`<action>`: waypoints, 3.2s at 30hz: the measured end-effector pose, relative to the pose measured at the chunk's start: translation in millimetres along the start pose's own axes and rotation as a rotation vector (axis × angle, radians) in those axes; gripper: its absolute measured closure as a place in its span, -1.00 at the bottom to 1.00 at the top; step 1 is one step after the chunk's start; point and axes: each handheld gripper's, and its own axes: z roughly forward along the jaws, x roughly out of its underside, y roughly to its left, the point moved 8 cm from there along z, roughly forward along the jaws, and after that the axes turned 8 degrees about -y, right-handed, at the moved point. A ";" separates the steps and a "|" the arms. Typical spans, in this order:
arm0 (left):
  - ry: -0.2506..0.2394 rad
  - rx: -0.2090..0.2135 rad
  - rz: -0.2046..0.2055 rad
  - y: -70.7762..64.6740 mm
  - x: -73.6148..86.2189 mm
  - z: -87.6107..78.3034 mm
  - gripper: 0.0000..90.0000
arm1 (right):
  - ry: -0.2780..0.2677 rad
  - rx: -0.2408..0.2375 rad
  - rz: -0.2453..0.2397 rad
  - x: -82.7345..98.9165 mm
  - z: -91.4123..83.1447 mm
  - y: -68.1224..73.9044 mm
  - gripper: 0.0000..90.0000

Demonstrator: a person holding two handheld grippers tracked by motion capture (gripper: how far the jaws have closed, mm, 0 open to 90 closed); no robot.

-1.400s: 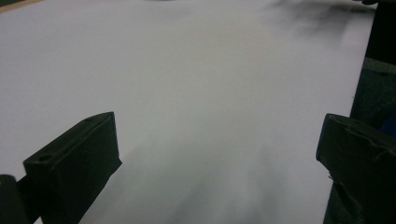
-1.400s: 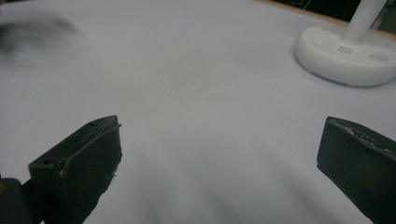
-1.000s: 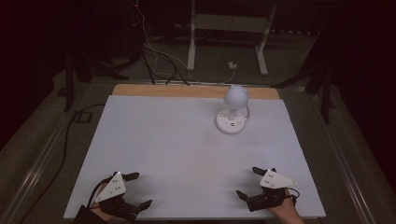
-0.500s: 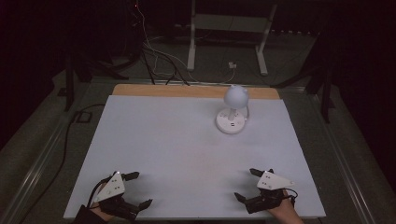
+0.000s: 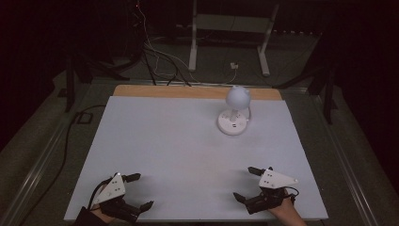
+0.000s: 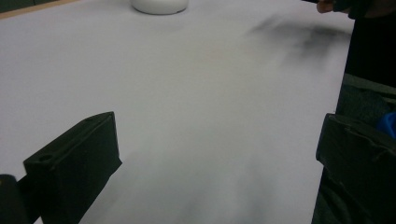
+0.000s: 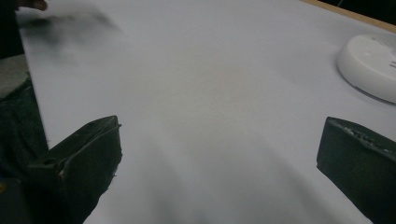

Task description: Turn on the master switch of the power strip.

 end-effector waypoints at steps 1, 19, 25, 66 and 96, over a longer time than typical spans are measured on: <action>-0.002 0.001 -0.002 0.0 -0.1 -0.1 -1.00 | -0.002 -0.006 0.004 -1.4 0.0 0.8 -1.00; -0.010 0.006 -0.012 0.4 -1.1 -0.3 -1.00 | -0.037 -0.001 0.003 -29.4 -0.5 -4.9 -1.00; -0.011 0.010 -0.016 -0.4 -1.3 -0.3 -1.00 | -0.034 -0.007 0.003 -37.2 0.9 -9.2 -1.00; -0.023 0.019 -0.021 -1.7 -2.6 -1.1 -1.00 | -0.062 0.141 -0.006 -81.9 6.7 -67.9 -1.00; -0.025 0.021 -0.028 -1.7 -3.1 -1.3 -1.00 | -0.041 0.280 0.032 -90.1 24.0 -119.9 -1.00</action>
